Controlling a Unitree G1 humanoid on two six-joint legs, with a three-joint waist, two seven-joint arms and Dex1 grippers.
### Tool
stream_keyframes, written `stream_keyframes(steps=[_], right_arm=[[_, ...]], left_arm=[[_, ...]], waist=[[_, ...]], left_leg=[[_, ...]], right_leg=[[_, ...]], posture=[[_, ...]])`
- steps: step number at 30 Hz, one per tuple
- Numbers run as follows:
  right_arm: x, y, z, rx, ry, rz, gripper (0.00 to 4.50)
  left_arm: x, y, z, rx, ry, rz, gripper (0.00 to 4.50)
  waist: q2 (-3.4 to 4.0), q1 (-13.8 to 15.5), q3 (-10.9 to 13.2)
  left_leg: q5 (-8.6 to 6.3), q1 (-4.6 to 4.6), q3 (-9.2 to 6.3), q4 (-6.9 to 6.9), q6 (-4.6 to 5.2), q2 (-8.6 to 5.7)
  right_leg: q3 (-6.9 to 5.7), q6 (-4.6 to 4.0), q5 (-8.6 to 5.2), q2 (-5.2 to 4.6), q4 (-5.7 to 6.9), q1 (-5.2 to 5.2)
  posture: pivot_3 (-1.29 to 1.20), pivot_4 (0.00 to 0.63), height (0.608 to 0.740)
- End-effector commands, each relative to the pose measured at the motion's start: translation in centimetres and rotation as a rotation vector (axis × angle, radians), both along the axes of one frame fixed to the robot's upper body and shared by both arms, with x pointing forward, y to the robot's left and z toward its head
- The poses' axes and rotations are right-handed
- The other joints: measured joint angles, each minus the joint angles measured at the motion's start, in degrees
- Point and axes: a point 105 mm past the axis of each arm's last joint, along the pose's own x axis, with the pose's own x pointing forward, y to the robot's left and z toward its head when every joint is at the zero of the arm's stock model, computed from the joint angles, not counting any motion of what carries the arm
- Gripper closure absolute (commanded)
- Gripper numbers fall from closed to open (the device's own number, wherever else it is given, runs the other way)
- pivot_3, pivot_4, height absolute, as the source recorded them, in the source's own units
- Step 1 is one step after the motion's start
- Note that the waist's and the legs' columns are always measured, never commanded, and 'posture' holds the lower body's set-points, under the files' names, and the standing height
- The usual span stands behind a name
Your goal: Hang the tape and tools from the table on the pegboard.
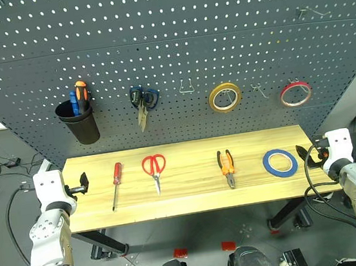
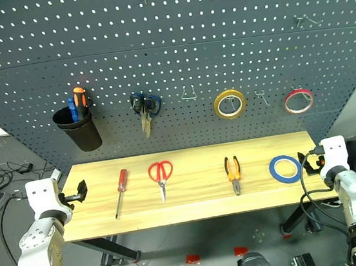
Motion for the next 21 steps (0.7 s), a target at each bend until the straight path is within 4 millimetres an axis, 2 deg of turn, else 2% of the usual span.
stream_keyframes(steps=[1, 6, 9, 15, 21], right_arm=[[0.7, 0.1, 1.9, -0.021, -0.067, 0.016, 0.0], [0.8, 0.7, 2.1, -0.017, -0.075, 0.04, 0.0], [0.7, 2.2, 2.2, -0.004, -0.076, 0.109, 0.0], [-0.3, 6.4, 1.5, -0.033, -0.008, 0.287, 0.0], [-0.4, 9.4, 1.0, -0.1, 0.101, 0.359, 0.0]], left_arm=[[-0.2, 1.0, 1.4, 0.056, -0.04, 0.013, 0.01], [-0.6, 1.4, 1.1, 0.069, -0.017, 0.036, 0.01], [-0.3, 0.7, 1.6, 0.121, -0.019, -0.007, 0.01], [1.5, -5.2, 4.6, 0.159, -0.106, -0.287, 0.01], [4.0, -12.6, 6.9, 0.175, -0.107, -0.687, 0.01]], waist=[[-0.01, -0.05, 0.0], [-0.01, -0.07, 0.0], [-0.03, -0.05, 0.07], [-0.28, 0.42, 1.31], [-0.27, 1.12, 3.9]], left_leg=[[0.0, 0.0, 0.03, 0.0, 0.01, 0.01], [-0.03, 0.02, 0.15, 0.0, 0.04, 0.0], [-0.04, 0.03, 0.22, -0.01, 0.05, 0.03], [-0.04, 0.05, 0.27, -0.04, 0.05, 0.08], [-0.05, 0.0, 0.4, -0.01, 0.09, 0.06]], right_leg=[[0.03, 0.0, 0.01, 0.0, 0.0, -0.01], [0.14, 0.02, 0.03, 0.0, -0.01, -0.03], [0.2, 0.01, 0.04, 0.0, 0.0, -0.07], [0.26, -0.03, 0.06, 0.01, -0.02, -0.08], [0.4, -0.09, 0.11, -0.02, -0.01, -0.19]], posture=[[-0.14, 0.085, 0.74], [-0.13, 0.091, 0.74], [-0.12, 0.1, 0.74], [-0.13, 0.157, 0.74], [-0.15, 0.233, 0.74]])
